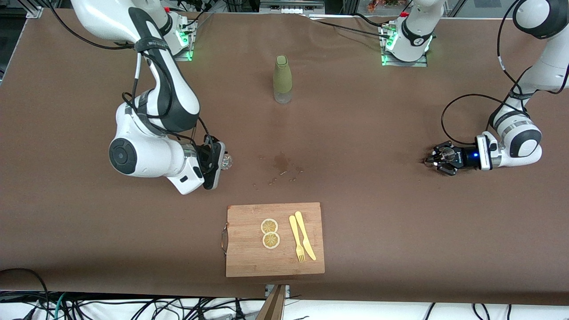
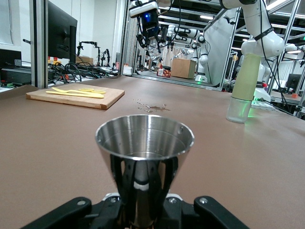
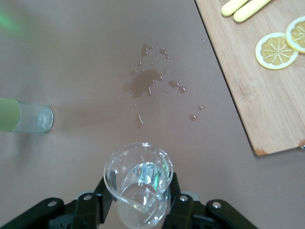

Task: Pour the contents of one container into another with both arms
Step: 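Lift the glass cup with the right gripper while the left gripper carries the jigger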

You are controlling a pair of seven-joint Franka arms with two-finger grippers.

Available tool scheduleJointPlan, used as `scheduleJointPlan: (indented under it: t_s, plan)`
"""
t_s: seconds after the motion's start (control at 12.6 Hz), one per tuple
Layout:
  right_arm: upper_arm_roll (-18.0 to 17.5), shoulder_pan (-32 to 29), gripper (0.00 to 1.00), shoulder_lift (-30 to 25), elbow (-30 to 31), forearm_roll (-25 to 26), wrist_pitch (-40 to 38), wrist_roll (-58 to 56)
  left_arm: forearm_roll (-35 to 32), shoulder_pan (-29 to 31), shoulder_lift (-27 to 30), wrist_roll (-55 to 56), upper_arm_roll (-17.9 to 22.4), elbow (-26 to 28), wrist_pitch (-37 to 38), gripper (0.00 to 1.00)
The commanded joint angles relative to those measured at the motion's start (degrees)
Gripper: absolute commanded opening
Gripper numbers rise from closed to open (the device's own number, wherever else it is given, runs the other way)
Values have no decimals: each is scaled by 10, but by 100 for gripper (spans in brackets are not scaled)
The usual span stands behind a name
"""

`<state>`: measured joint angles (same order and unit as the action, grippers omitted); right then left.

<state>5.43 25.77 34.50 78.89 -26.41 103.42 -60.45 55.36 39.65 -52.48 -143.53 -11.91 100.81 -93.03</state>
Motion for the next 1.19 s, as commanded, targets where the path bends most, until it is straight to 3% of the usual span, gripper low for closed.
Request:
scheduleJointPlan:
  t_s: [0.0,0.56,1.11]
  plan:
    - [6,22,9,-2,-9,28,-5,37,20,-4,14,-18,0,10,-6,0]
    - [2,30,9,3,-18,43,-7,50,45,-46,44,61,-6,-1,10,0]
    - [2,50,9,3,-17,68,-4,81,127,-160,53,95,-9,-11,-13,0]
